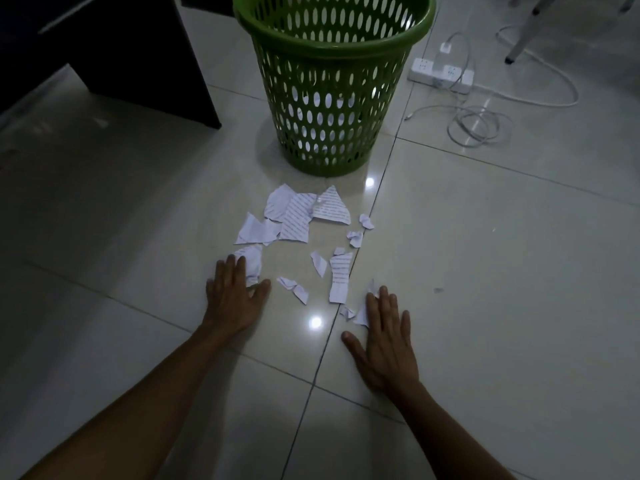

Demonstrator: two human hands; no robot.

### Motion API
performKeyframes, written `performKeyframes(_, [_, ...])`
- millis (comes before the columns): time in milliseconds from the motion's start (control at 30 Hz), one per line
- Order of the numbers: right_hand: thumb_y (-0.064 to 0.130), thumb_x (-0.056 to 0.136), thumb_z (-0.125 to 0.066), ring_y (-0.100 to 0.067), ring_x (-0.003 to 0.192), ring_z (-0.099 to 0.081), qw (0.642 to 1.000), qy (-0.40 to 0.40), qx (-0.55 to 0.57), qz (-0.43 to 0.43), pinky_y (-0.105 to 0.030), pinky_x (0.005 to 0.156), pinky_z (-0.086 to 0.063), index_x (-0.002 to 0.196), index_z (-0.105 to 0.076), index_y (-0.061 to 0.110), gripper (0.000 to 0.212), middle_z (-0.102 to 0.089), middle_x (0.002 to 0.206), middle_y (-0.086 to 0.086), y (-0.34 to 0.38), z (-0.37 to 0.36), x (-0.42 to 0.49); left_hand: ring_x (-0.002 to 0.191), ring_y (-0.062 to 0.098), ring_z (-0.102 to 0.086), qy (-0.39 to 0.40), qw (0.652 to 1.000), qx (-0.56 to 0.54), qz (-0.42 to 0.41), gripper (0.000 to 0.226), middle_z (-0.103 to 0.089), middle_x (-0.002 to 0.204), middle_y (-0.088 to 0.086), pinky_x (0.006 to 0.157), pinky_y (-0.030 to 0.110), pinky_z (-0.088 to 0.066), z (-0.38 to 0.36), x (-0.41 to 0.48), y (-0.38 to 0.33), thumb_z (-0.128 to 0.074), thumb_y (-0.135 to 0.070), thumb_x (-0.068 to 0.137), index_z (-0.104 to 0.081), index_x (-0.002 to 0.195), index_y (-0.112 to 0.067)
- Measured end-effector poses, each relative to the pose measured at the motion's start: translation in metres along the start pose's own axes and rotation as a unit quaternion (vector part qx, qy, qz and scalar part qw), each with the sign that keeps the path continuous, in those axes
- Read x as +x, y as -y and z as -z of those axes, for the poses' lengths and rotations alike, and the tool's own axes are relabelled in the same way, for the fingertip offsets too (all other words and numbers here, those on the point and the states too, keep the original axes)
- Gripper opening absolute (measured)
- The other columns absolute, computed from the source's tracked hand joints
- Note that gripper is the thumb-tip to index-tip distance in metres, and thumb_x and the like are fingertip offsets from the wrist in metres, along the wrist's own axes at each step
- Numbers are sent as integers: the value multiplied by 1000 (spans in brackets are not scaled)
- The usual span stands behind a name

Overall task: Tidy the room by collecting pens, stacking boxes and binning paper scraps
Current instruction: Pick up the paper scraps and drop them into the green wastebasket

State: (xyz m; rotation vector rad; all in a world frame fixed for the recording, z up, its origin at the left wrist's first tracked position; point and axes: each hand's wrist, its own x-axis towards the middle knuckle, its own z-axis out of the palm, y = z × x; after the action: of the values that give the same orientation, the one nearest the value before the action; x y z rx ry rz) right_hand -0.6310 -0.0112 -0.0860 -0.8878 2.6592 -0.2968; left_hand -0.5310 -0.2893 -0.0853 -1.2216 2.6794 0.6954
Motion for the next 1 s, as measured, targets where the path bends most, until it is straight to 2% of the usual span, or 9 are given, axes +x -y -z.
performKeyframes(133, [76,86,-17,-13,142,30,1000,-4,29,5,-39,119,10,148,23,26,89,33,154,4,13,4,34,148,27,16,54,998,21,-1,83,13,162,-4,116,55,6,-8,18,-17,-34,-69,89,-1,153,-28])
performKeyframes(300, [87,77,-21,-14,142,30,999,-9,40,-1,-40,118,12,145,26,28,102,32,154,3,26,6,61,147,31,9,-1,999,15,-49,80,0,160,2,112,65,4,-2,33,-19,-51,-68,82,-22,147,-31])
performKeyframes(367, [91,73,-20,-15,142,29,999,-14,30,-12,-41,118,12,146,25,28,107,32,155,2,29,4,64,147,28,14,-2,998,7,-60,100,9,160,3,111,66,3,3,42,-18,-59,-72,72,-11,150,-32])
performKeyframes(433, [94,70,-19,-17,143,29,1000,-20,14,-14,-42,118,11,147,24,26,111,32,155,1,29,3,66,146,25,22,39,997,18,-69,118,26,157,-2,110,66,4,7,56,-19,-59,-80,64,15,148,-41])
performKeyframes(500, [95,68,-18,-17,143,29,1000,-18,-3,-5,-41,118,11,148,22,24,114,30,156,-1,29,6,72,145,23,27,111,991,41,-61,120,35,153,-9,108,68,5,10,67,-19,-51,-88,59,33,136,-51])
performKeyframes(633, [96,65,-22,-13,143,26,999,-14,31,-4,-33,116,15,152,13,20,121,24,158,1,31,20,107,142,22,33,188,977,92,-34,116,53,138,-16,106,70,6,5,79,-14,-34,-97,51,42,127,-54])
performKeyframes(767, [91,72,-18,-17,146,20,999,26,-6,32,-35,117,13,152,12,19,111,21,159,-2,34,26,136,140,21,36,199,975,99,-25,109,68,112,-23,105,71,7,7,80,-13,-28,-100,46,52,108,-60])
performKeyframes(900, [78,85,-25,-17,145,23,993,42,37,108,-41,119,7,150,15,31,90,25,157,3,40,32,139,140,19,37,185,978,85,-38,110,65,119,-23,105,69,10,6,78,-12,-17,-104,38,48,115,-60])
performKeyframes(1000, [78,85,-27,-13,145,21,995,-3,71,76,-38,117,10,150,15,35,88,24,158,7,35,36,113,141,17,35,182,980,75,-40,109,63,121,-24,106,68,12,9,73,-13,-19,-103,42,45,119,-60])
